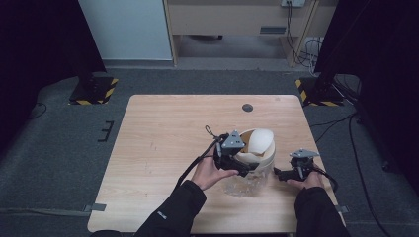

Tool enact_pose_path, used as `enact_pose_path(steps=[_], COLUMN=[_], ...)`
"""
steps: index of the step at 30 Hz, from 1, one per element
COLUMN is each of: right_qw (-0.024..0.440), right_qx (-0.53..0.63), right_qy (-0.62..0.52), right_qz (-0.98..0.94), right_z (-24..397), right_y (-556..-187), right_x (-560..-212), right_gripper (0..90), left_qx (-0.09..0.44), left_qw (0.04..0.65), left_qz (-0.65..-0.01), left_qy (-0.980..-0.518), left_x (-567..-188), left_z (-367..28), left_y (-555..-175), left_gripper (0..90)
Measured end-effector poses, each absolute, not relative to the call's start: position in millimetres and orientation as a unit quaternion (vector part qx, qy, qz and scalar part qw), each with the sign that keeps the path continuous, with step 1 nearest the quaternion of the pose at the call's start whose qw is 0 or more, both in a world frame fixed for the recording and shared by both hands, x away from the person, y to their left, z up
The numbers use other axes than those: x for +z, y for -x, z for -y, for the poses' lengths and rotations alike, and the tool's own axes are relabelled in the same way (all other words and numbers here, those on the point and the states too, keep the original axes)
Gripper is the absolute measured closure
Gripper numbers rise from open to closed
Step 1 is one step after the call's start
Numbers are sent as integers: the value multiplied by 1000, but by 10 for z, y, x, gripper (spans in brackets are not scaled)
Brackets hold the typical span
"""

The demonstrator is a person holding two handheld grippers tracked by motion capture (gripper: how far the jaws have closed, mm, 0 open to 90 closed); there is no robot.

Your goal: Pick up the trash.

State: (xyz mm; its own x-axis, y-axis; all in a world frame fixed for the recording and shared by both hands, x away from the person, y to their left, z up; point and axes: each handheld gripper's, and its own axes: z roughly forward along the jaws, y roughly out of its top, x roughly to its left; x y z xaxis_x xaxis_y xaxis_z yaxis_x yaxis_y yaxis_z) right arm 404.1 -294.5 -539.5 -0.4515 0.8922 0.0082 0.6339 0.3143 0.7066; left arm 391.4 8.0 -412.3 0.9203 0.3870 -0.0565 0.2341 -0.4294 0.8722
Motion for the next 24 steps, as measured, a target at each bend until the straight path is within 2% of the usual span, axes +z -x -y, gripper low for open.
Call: enact_pose_path(steps=[11, 24], right_qw=[196, 196], right_qx=[327, 327], right_qy=[-485, -485], right_qz=[-787, -787], right_z=[2946, 2945], right_y=[-4040, -4040], right_x=[-5394, -5394], right_gripper=[6, 6], left_qx=[105, 127], left_qw=[505, 474], left_qz=[-209, -272], left_qy=[-831, -828], left_x=[-3991, -4261], left_z=[-608, -1427], left_y=[-3799, -3653], left_gripper=[169, 169])
